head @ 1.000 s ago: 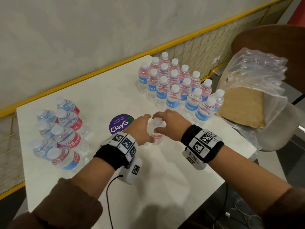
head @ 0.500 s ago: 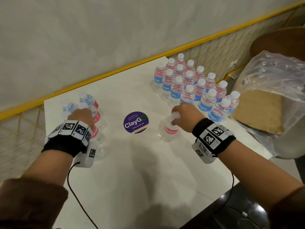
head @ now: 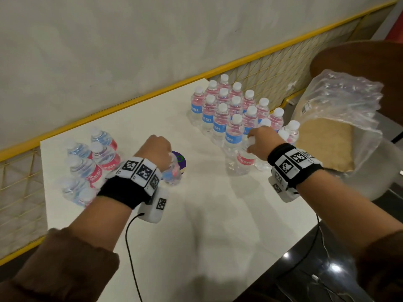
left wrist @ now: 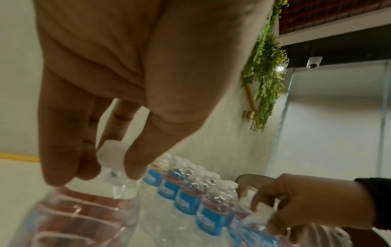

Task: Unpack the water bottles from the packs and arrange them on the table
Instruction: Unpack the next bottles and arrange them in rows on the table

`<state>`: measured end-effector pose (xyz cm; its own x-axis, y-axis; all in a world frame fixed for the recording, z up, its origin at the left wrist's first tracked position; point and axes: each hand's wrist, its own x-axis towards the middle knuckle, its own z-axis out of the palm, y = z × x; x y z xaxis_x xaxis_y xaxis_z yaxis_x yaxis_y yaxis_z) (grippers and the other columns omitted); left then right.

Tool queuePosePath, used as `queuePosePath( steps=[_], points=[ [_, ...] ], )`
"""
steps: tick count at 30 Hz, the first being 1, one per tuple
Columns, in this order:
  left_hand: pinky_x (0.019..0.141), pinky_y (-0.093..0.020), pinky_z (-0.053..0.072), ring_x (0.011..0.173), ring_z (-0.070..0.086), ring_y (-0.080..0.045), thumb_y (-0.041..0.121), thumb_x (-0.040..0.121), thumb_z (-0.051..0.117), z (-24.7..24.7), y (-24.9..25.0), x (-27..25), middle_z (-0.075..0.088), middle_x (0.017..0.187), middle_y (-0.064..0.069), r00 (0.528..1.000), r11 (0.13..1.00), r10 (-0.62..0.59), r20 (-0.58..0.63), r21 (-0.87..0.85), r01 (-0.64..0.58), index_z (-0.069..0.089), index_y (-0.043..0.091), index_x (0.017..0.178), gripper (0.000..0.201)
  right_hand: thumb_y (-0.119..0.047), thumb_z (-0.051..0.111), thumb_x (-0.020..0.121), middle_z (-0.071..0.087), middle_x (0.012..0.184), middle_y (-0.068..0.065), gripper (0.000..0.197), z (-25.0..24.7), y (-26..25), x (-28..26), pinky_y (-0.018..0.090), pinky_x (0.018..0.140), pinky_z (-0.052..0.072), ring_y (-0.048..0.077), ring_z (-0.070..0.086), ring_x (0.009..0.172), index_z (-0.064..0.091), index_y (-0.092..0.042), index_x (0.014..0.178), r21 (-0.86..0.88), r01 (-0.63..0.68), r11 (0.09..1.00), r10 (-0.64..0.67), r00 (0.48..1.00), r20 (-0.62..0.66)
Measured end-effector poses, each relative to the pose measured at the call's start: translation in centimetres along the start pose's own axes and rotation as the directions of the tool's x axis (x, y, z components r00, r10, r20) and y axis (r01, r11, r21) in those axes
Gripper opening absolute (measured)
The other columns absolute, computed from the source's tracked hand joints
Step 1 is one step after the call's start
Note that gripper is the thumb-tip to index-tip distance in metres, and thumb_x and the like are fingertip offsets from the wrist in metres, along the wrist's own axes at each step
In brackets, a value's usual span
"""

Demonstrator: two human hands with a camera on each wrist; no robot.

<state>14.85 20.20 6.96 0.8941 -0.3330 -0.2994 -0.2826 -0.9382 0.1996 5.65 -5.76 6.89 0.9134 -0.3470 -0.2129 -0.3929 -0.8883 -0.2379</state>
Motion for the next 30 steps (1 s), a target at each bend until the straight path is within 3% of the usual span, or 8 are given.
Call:
queuePosePath(
  steps=[4, 7, 11, 14, 17, 22, 25, 30],
  points=[
    [0.096, -0.035, 0.045, 0.114, 0.055, -0.031, 0.014, 0.09, 0.052, 1.9, 5.1, 0.7, 0.051, 0.129, -0.015, 0.993, 0.982, 0.115, 0.032, -0.151, -0.109, 0.064, 0.01, 0.115, 0.029, -0.027, 0.066, 0.084, 0.052, 0.128, 0.016, 0.058, 1.3, 0.9, -0.8, 0.035, 0.093, 0.042, 0.032, 0.049, 0.118, 0.043, -0.015, 0.136, 0.104, -0.035, 0.994, 0.039, 0.999, -0.031],
    [0.094, -0.035, 0.043, 0.113, 0.053, -0.033, 0.02, 0.093, 0.052, 3.2, 8.2, 0.7, 0.043, 0.128, -0.014, 0.984, 0.967, 0.175, 0.025, -0.193, -0.167, 0.06, 0.014, 0.118, 0.027, -0.034, 0.062, 0.087, 0.056, 0.127, 0.014, 0.051, 1.4, 1.3, -0.9, 0.035, 0.094, 0.042, 0.031, 0.051, 0.117, 0.048, -0.015, 0.133, 0.185, -0.045, 0.982, 0.056, 0.997, -0.055],
    [0.084, -0.037, 0.043, 0.109, 0.049, -0.033, 0.028, 0.086, 0.06, 4.6, 9.6, 0.7, 0.041, 0.121, -0.011, 0.979, 0.975, 0.199, 0.046, -0.113, -0.192, 0.05, 0.022, 0.117, 0.033, -0.024, 0.061, 0.088, 0.059, 0.123, 0.015, 0.04, 0.1, 1.1, -0.5, 0.035, 0.094, 0.041, 0.031, 0.052, 0.116, 0.058, -0.009, 0.125, 0.096, -0.004, 0.995, 0.009, 0.999, -0.042],
    [0.075, -0.031, 0.039, 0.103, 0.054, -0.032, 0.021, 0.082, 0.065, 5.2, 9.6, 0.8, 0.054, 0.114, -0.011, 0.976, 0.964, 0.214, 0.052, -0.171, -0.202, 0.046, 0.016, 0.119, 0.041, -0.01, 0.058, 0.088, 0.057, 0.127, 0.013, 0.036, -0.5, 1.0, 0.2, 0.035, 0.097, 0.041, 0.031, 0.052, 0.117, 0.059, -0.015, 0.124, 0.04, 0.055, 0.998, -0.056, 0.998, 0.007],
    [0.081, -0.035, 0.042, 0.104, 0.054, -0.032, 0.02, 0.081, 0.067, 5.3, 9.4, 0.8, 0.056, 0.113, -0.012, 0.978, 0.959, 0.203, 0.036, -0.208, -0.192, 0.046, 0.015, 0.118, 0.042, -0.003, 0.052, 0.088, 0.058, 0.126, 0.012, 0.038, -0.8, 0.8, 0.4, 0.034, 0.096, 0.042, 0.03, 0.053, 0.116, 0.06, -0.018, 0.122, 0.028, 0.085, 0.996, -0.086, 0.996, 0.039],
    [0.083, -0.036, 0.043, 0.104, 0.054, -0.032, 0.019, 0.081, 0.068, 5.5, 9.1, 0.7, 0.055, 0.112, -0.013, 0.98, 0.952, 0.2, 0.019, -0.241, -0.19, 0.047, 0.015, 0.117, 0.042, -0.025, 0.064, 0.086, 0.057, 0.128, 0.012, 0.047, -1.0, 0.0, 0.6, 0.033, 0.094, 0.043, 0.029, 0.052, 0.118, 0.053, -0.011, 0.13, -0.014, 0.051, 0.999, -0.051, 0.998, 0.032],
    [0.083, -0.036, 0.042, 0.105, 0.053, -0.032, 0.02, 0.082, 0.068, 5.6, 9.0, 0.6, 0.053, 0.115, -0.013, 0.979, 0.951, 0.205, 0.013, -0.238, -0.196, 0.046, 0.015, 0.118, 0.042, -0.014, 0.058, 0.089, 0.06, 0.124, 0.011, 0.034, -1.4, -0.3, 1.1, 0.031, 0.09, 0.044, 0.028, 0.055, 0.113, 0.06, -0.014, 0.123, -0.078, 0.096, 0.992, -0.09, 0.994, 0.069],
    [0.085, -0.036, 0.042, 0.106, 0.052, -0.032, 0.02, 0.083, 0.067, 5.7, 8.8, 0.5, 0.052, 0.116, -0.013, 0.978, 0.95, 0.209, 0.007, -0.239, -0.201, 0.045, 0.015, 0.118, 0.042, -0.001, 0.047, 0.089, 0.056, 0.13, 0.01, 0.044, -1.6, -0.5, 1.2, 0.031, 0.092, 0.042, 0.029, 0.052, 0.116, 0.057, -0.018, 0.128, -0.087, 0.132, 0.987, -0.124, 0.988, 0.089]
  ],
)
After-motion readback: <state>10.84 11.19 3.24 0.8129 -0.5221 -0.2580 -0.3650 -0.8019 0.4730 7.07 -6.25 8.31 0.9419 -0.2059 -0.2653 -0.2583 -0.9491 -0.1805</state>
